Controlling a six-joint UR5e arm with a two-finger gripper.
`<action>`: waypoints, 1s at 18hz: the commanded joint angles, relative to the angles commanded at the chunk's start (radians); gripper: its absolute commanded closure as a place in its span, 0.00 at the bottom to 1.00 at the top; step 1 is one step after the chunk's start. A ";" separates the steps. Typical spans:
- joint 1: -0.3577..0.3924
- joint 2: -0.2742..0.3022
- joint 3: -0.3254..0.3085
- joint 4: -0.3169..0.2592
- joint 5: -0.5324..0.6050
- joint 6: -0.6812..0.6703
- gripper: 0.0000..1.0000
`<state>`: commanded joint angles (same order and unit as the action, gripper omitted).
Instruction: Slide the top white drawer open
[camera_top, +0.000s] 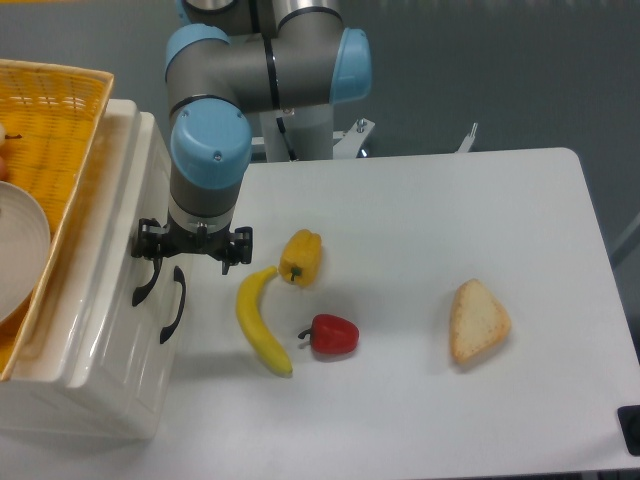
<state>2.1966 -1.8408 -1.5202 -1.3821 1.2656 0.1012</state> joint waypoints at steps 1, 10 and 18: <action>0.000 0.000 0.000 -0.002 -0.002 0.000 0.00; 0.011 0.000 -0.005 -0.009 -0.037 0.038 0.00; 0.008 0.002 -0.018 -0.009 -0.045 0.041 0.00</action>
<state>2.2043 -1.8392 -1.5386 -1.3913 1.2210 0.1427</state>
